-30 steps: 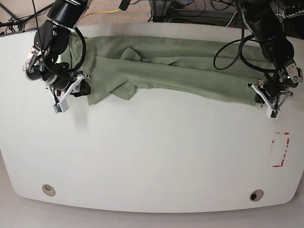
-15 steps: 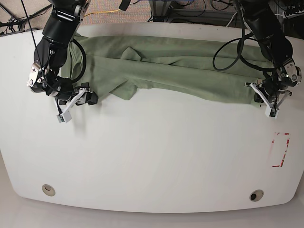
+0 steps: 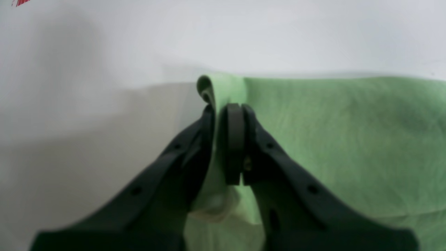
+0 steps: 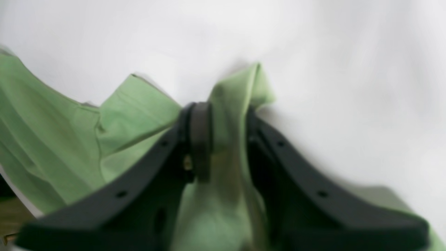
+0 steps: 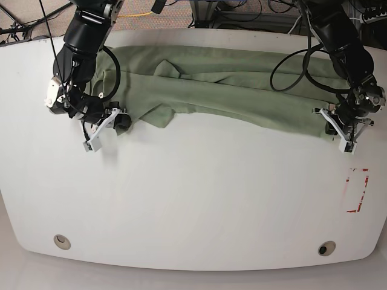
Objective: Fold the T-shirt properly
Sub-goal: 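Move the right gripper onto the folded shirt's edge and grasp it, then fold the held shirt edge over with both grippers toward the robot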
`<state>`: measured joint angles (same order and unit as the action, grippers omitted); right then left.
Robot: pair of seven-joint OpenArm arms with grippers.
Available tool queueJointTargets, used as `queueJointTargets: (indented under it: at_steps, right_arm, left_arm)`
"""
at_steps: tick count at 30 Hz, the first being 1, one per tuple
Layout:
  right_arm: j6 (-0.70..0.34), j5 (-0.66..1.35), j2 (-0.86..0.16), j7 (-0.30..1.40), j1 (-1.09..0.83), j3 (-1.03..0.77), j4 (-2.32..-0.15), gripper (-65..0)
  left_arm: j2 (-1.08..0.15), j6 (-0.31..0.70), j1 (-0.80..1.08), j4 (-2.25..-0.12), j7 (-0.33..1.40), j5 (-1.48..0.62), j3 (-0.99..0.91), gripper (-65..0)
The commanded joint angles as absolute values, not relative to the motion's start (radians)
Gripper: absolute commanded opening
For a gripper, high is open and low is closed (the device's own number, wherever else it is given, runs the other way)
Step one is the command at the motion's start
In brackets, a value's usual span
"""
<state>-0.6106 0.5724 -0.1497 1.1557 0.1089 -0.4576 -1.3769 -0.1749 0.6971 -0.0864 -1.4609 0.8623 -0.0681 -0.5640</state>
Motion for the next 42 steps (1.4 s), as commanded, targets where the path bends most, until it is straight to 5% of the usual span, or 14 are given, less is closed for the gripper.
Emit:
queueJointTargets:
  at_steps: [1,26,42]
  right_arm:
    - [-0.619,0.591,-0.163,1.139,0.131,-0.43,-1.391,-61.4]
    - [-0.619,0.716,-0.168,1.19,-0.11,-0.453,-1.84,-65.0]
    - [-0.618,0.858,-0.202,1.221,-0.275,-0.513,-1.853,-65.0]
  left_arm:
    - [-0.191,0.698,-0.105,-1.508,0.84,-0.081,-0.567,-62.9]
    - [-0.154,0.698,0.001,-1.761,0.852,-0.137,-0.595,-63.6]
    - [-0.157,0.698,0.157,-1.834,0.869,-0.153,-0.641,-63.5]
